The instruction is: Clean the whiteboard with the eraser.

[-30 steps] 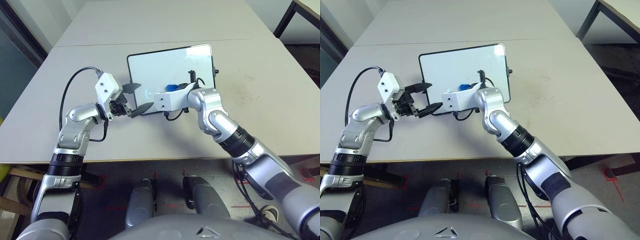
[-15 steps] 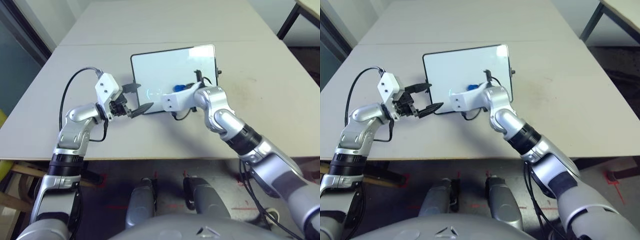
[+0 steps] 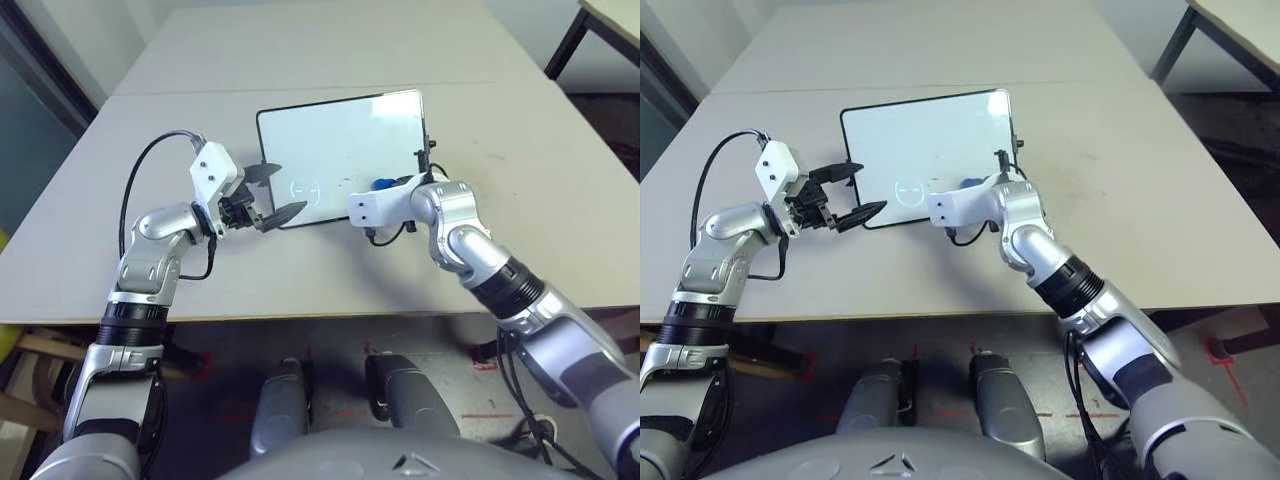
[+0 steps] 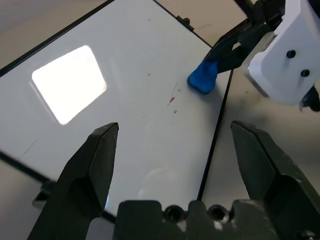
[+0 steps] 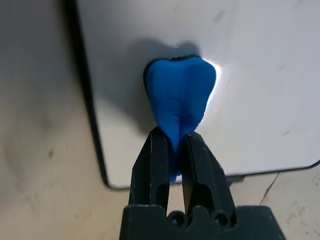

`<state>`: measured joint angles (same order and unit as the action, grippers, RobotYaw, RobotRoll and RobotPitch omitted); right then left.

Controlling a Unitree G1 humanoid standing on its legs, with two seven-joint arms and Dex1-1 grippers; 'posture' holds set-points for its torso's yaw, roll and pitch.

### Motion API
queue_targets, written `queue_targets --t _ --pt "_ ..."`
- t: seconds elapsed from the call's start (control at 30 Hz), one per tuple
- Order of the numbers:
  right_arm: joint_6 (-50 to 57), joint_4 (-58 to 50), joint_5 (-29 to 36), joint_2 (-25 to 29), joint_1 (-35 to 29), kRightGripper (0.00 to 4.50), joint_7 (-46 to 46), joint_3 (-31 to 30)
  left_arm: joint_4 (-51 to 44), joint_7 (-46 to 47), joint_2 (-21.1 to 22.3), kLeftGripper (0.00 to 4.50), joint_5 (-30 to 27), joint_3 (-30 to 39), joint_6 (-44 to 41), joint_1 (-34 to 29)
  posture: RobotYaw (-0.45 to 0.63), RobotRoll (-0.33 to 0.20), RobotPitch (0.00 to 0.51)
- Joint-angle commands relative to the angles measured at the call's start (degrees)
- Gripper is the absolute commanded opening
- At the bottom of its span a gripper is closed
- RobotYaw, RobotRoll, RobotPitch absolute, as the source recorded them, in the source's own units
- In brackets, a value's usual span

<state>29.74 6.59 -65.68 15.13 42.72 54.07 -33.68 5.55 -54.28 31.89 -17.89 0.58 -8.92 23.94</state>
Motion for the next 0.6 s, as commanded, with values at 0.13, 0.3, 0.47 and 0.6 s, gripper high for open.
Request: queue_targets --t 0.13,0.3,0.47,0.6 --pt "-2.08 1.47 1.71 -4.17 2.43 0.15 -2.05 -1.34 -0.13 -0.03 0.22 4.50 0.59 -0.40 0.12 -0.78 -0.13 0.000 0.096" --pt "-2.66 2.34 2.11 -5.12 3.16 0.15 -2.93 -1.61 -1.02 0.36 0.67 4.50 0.40 0.22 -0.21 -1.81 -0.12 0.000 0.100" --pt "-1.89 2.89 0.83 -3.26 3.01 0.15 -2.07 -1.74 -1.43 0.45 0.98 4.50 0.26 0.51 -0.34 -2.34 -0.12 0.000 0.100" --pt "-1.80 3.40 0.04 -0.48 2.83 0.14 -1.45 -1.65 -1.33 0.40 1.03 4.50 0.23 0.50 -0.38 -2.23 -0.12 0.000 0.101"
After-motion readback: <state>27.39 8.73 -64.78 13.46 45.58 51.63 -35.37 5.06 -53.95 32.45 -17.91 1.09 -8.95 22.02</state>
